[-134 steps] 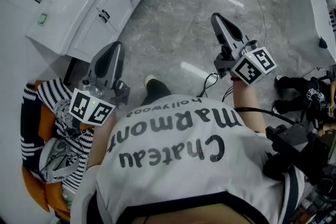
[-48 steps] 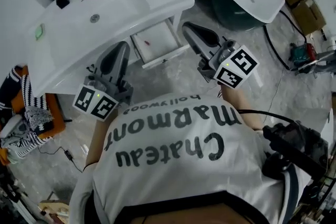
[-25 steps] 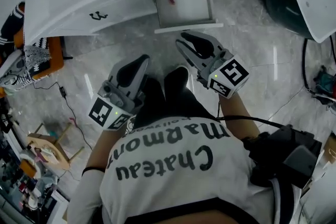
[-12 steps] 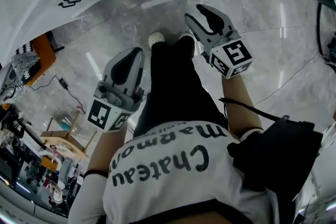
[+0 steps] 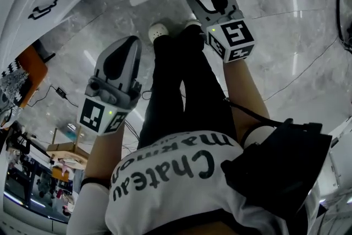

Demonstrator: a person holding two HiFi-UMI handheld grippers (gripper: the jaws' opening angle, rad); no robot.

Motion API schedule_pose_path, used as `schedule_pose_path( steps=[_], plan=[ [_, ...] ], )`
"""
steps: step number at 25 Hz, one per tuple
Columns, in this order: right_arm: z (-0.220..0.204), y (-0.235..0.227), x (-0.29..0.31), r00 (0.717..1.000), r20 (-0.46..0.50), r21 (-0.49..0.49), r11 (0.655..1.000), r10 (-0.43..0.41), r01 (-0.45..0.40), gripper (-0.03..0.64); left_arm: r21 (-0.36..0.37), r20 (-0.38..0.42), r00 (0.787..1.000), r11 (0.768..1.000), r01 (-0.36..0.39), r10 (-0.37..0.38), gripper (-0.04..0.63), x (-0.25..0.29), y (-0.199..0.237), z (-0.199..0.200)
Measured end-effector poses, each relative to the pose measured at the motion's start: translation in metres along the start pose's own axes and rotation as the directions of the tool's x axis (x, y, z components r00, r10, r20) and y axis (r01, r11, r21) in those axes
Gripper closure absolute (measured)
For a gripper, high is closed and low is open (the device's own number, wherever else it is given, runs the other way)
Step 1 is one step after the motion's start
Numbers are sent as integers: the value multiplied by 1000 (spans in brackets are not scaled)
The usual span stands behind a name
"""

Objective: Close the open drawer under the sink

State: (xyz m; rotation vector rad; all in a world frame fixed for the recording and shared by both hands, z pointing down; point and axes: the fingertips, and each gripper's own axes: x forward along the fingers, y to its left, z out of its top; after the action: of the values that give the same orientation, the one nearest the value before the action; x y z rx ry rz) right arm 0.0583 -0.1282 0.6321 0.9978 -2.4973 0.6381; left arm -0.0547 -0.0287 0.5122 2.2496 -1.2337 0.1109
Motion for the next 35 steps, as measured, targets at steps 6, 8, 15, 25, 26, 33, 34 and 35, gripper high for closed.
schedule_pose_path(
  steps=[6,8,15,25,26,33,34,35],
  plan=[
    [-3,-16,4,991,73,43,993,-111,108,512,-25,24,1000,1000,-3,4,586,11,20,-13],
    [-3,-17,6,989,80,78,990,-127,121,518,-27,19,1000,1000,15,-15,586,13,20,-15],
    [-2,-18,7,984,89,126,982,-154,143,518,-19,6,999,999,35,-35,586,11,20,-20],
    [6,-24,12,979,98,146,976,-177,161,517,-16,51,999,1000,13,-13,586,8,30,-10],
    [8,-23,14,979,98,147,976,-178,162,518,-22,57,998,1000,10,-8,586,7,32,-8],
    [13,-25,26,981,76,170,972,-179,164,515,-30,89,996,1000,7,-4,586,7,36,-4],
    [13,-25,27,981,74,172,972,-177,162,515,-29,97,995,1000,6,-3,586,7,36,-1],
    [13,-26,26,982,73,172,972,-176,162,515,-27,105,994,1000,5,-2,586,6,36,1]
  ],
)
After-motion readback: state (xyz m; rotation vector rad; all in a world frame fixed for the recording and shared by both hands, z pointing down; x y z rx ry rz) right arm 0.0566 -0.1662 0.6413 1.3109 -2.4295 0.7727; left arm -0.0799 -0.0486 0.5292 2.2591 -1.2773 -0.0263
